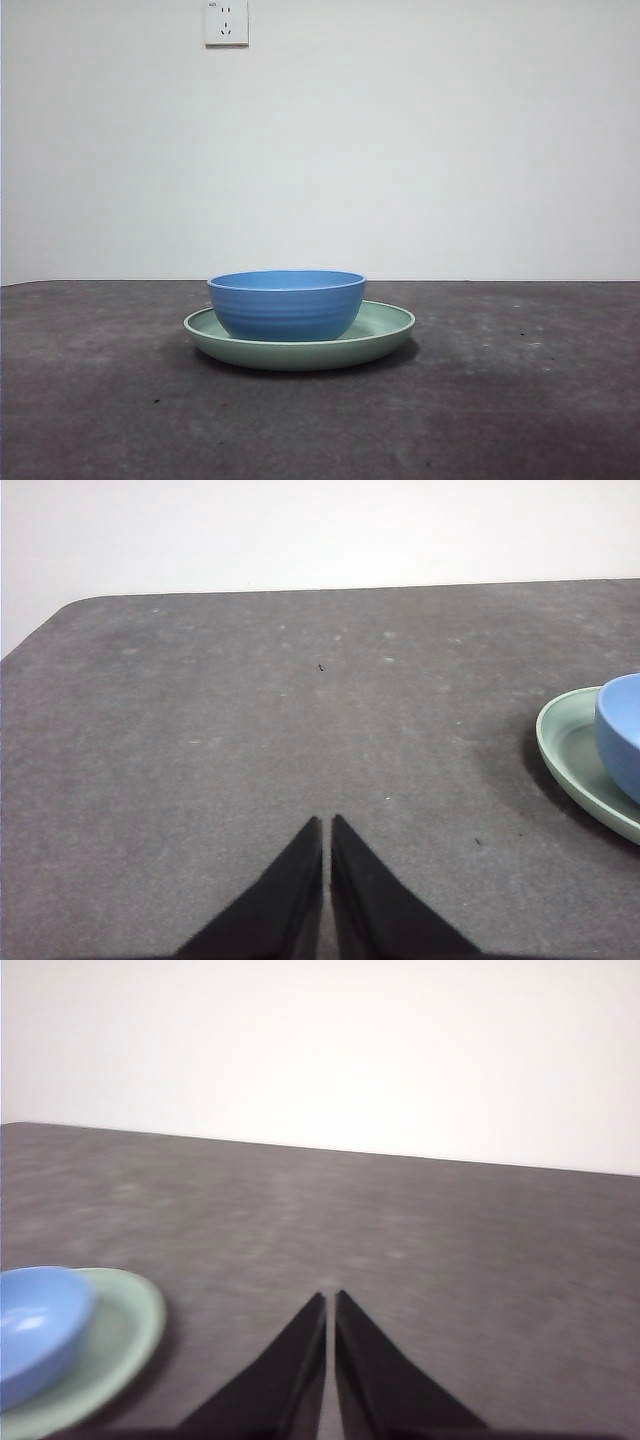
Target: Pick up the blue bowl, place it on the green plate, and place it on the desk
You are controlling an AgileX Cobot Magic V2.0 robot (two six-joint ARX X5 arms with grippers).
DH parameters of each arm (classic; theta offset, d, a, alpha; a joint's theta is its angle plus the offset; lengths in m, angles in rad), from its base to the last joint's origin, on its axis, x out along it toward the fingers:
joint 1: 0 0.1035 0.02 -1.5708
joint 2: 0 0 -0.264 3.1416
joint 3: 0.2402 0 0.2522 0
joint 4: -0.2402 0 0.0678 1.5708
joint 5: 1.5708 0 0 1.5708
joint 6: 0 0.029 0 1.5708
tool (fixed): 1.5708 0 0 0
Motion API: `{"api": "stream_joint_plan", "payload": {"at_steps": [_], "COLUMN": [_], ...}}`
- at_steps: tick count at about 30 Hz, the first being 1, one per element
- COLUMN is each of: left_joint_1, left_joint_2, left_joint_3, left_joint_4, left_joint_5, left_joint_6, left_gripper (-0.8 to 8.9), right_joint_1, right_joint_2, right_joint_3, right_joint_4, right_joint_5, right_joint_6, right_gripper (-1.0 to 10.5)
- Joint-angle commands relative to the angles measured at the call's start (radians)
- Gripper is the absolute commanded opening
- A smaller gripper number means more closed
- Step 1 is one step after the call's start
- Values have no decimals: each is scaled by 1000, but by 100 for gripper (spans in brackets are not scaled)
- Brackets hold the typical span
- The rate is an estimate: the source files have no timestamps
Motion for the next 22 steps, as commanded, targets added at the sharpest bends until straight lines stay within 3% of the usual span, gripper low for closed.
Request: {"api": "stream_joint_plan", "payload": {"at_steps": [1, 5, 16, 22], "left_joint_1": [2, 2, 2, 2], "left_joint_2": [-2, -2, -2, -2], "left_joint_3": [-21, -21, -21, -21], "left_joint_4": [-7, -7, -7, -7], "left_joint_5": [-2, -2, -2, -2], "left_joint_6": [-5, -5, -5, -5], "left_gripper": [14, 14, 14, 14], "right_joint_1": [-15, -21, -21, -21], "right_joint_2": [-54, -133, -204, -204], "right_joint_3": [-86, -210, -357, -357], "right_joint_4": [86, 161, 159, 69], "right_joint_5": [43, 105, 107, 107], "right_joint_6": [29, 70, 108, 110], "right_gripper": [8, 9, 8, 9]}}
